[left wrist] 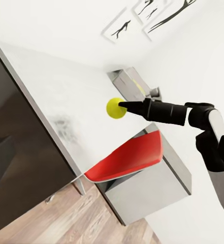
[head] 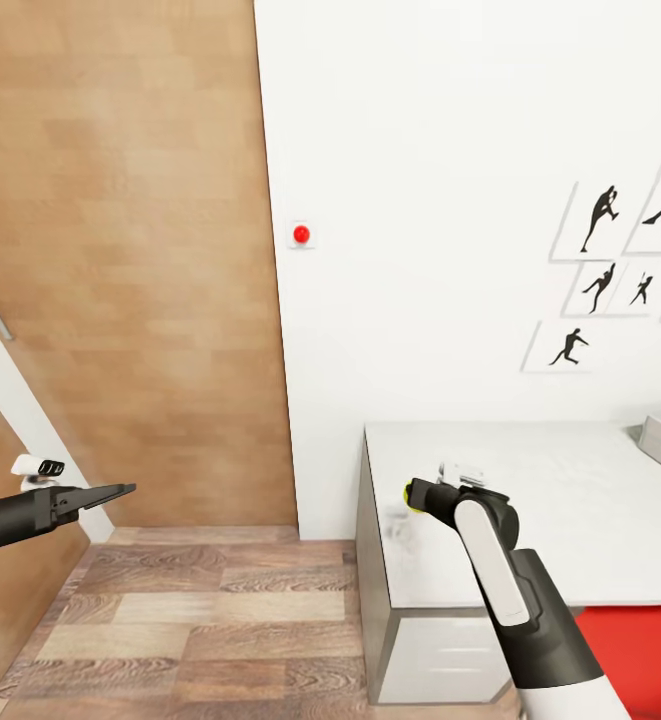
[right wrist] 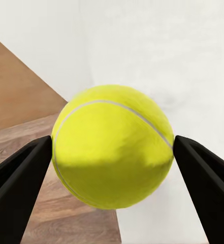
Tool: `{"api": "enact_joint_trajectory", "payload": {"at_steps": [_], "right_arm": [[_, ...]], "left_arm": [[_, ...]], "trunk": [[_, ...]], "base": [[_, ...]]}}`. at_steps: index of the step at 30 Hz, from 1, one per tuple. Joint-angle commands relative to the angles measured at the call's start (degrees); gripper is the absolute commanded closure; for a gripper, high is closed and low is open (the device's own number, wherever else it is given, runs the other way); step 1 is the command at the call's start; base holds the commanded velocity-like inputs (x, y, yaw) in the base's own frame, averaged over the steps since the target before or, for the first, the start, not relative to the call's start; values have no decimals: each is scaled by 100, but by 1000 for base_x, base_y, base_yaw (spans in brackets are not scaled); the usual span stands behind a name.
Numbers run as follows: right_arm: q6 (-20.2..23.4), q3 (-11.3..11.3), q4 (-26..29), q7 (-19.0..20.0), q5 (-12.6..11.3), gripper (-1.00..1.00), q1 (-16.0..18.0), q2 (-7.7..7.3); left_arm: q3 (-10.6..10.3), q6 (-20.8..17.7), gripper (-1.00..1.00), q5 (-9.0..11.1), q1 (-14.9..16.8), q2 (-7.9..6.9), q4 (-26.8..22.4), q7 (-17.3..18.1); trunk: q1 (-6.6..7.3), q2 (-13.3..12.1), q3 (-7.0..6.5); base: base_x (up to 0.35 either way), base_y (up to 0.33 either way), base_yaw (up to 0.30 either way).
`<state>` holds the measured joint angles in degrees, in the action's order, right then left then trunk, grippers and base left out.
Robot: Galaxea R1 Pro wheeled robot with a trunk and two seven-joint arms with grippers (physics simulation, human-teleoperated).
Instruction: Put all the toys in the child's room - the three board games (two on the bed and one on the table), the two jigsaw puzzles on the table, and the tennis ball on the table - inside the toy box on the table in the child's room.
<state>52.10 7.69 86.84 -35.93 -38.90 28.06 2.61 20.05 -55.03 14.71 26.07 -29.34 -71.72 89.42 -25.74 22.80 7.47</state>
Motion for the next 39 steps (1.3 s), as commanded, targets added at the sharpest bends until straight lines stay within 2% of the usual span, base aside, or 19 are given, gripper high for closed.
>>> {"api": "enact_joint_trajectory", "payload": {"at_steps": [1,5,10,12,14,16,21,24,27,39], "right_arm": [[7,-1,0,-32,-63,100,6,-7],[3,-39,-26,286,-127,100,6,-40],[7,-263,-48,1240,-163,100,6,-196],[23,-426,-51,1855,-170,100,5,-289],[33,-511,-51,2152,-170,100,0,-317],[55,-910,-55,2892,-175,100,-191,-353],[177,-1513,-53,3582,-185,100,-362,-362],[259,-1662,-57,3854,-181,100,-380,-361],[287,-1712,-66,3968,-180,100,-386,-362],[296,-1746,-79,4051,-179,100,-389,-358]], "left_arm": [[-1,-61,-100,-3,6,-2,0,23],[-1,-61,-100,-3,7,-2,0,22],[3,-61,-100,0,9,-2,-2,29],[6,-61,-100,8,7,-2,-4,36],[7,-63,-100,10,7,-2,-6,41],[14,-63,-100,23,8,-6,-20,58],[50,-82,-100,90,6,-35,-44,58],[27,-102,-100,98,6,-25,-69,58],[8,-119,-100,92,6,-16,-79,58],[7,-131,-100,65,10,-11,-80,58]], "trunk": [[-4,12,3],[-4,12,-33],[-4,12,-79],[-4,12,-97],[-4,12,-116],[-4,12,-134],[-4,12,-180],[-4,12,-208],[-4,12,-236],[-4,12,-346]], "base": [[0,0,0],[0,0,0],[0,0,0],[0,0,0],[0,0,0],[0,0,0],[0,0,0],[0,0,0],[0,0,0],[0,0,0]]}}
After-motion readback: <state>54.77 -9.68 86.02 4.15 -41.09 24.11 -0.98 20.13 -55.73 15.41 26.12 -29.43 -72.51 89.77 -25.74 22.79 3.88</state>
